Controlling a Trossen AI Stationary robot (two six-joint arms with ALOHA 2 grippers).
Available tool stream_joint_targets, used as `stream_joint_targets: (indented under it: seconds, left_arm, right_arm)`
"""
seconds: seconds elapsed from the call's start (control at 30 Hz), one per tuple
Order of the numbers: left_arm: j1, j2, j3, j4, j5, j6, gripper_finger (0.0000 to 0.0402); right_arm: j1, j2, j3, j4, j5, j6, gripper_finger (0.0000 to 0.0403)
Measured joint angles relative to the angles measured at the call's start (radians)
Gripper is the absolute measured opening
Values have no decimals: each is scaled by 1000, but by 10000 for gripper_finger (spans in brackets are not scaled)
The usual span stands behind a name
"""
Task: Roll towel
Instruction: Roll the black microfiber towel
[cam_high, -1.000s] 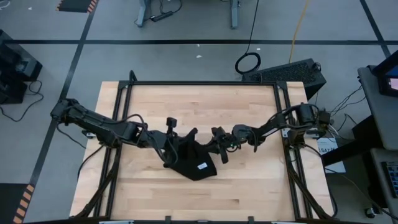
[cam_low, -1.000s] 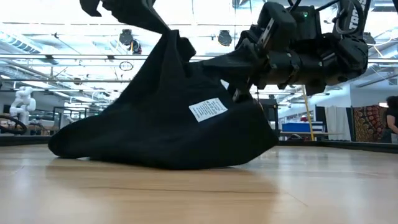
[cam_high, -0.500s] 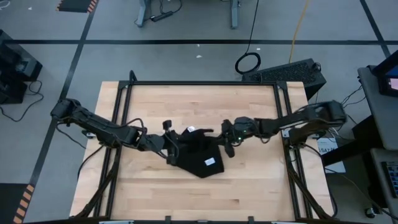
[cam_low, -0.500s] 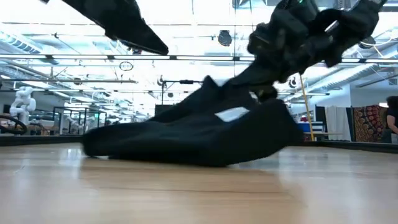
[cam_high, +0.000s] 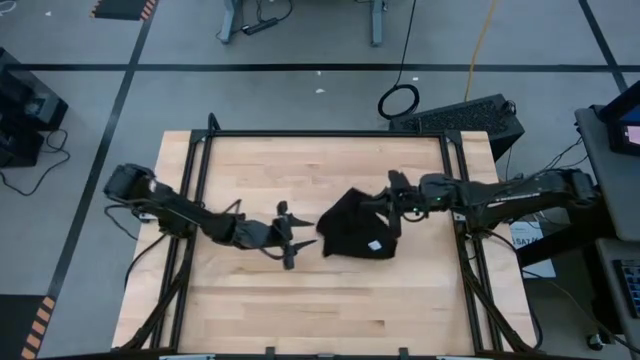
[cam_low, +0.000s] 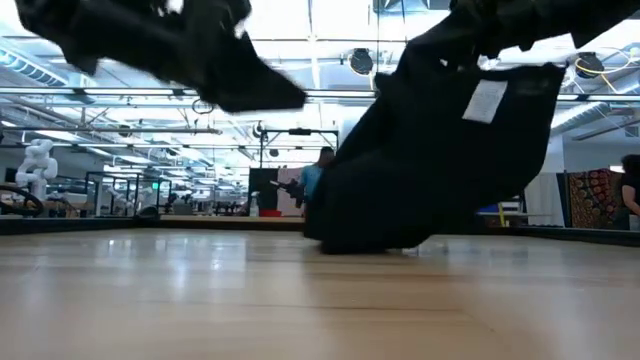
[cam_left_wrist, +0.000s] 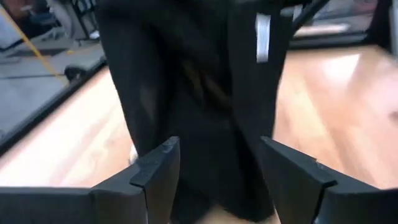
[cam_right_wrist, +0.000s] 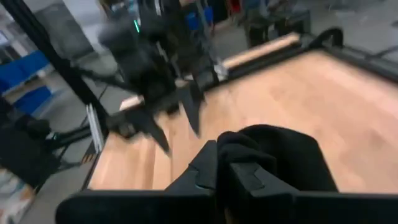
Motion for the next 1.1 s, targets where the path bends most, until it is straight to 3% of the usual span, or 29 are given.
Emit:
stream_joint_targets:
  seconds: [0.17, 0.37, 0.53, 0.8, 0.9, 1.1]
  left_arm:
    - [7, 179, 26, 198, 29, 20, 222]
    - [7, 298, 120, 455, -6, 224, 222]
    - [17, 313, 240, 419, -2, 338, 222]
    - [25, 314, 297, 312, 35, 337, 218]
    - [12, 314, 297, 333, 70, 343, 182]
    - [7, 314, 298, 341, 53, 268, 60]
  right_arm:
    - [-1, -25, 0, 67, 19, -26, 0]
    - [-1, -27, 73, 194, 19, -108, 0]
    - [-1, -27, 179, 189, 19, -200, 0]
    - [-1, -25, 282, 102, 45, -290, 0]
    - [-3, -24, 291, 101, 55, -309, 0]
    - [-12, -24, 293, 89, 115, -367, 0]
